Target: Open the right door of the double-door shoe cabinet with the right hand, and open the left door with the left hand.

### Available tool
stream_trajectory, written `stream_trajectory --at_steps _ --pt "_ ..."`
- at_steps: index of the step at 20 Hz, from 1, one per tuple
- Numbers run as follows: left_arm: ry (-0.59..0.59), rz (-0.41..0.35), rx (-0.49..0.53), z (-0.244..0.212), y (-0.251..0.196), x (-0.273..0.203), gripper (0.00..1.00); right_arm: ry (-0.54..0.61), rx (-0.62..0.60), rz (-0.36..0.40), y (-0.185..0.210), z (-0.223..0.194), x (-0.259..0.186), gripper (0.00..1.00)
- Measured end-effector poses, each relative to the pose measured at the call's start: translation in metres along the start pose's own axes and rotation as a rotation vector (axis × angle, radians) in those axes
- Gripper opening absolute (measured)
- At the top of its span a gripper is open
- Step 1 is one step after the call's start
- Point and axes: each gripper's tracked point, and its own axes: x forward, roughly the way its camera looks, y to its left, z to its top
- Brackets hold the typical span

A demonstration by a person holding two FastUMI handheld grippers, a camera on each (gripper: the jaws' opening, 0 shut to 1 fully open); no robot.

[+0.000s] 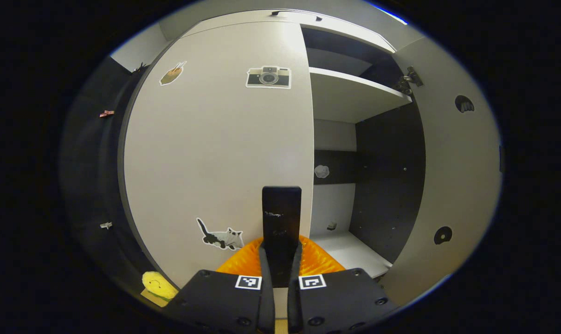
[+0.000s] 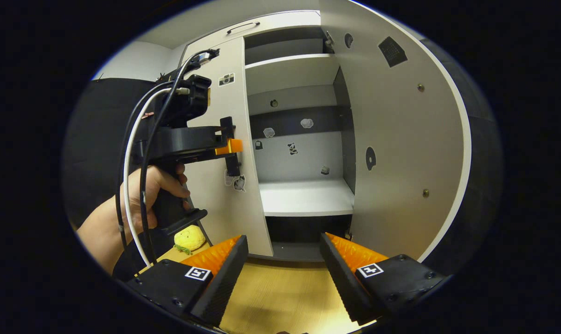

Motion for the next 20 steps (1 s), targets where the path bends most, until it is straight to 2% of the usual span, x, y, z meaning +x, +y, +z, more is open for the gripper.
stream_trajectory --at_steps 5,14,20 --pt "0.013 0.007 -0.013 -0.001 0.001 -0.004 0.13 -0.005 -0.021 -0.005 0.004 0.003 -0.004 0.99" --pt "0.026 -0.069 -0.035 -0.002 0.007 -0.014 0.13 -0.009 -0.039 -0.046 0.017 0.004 -0.014 0.99" --pt "0.013 -0.110 -0.038 -0.002 0.016 -0.020 0.13 -0.046 -0.048 -0.109 0.025 0.015 -0.025 0.98"
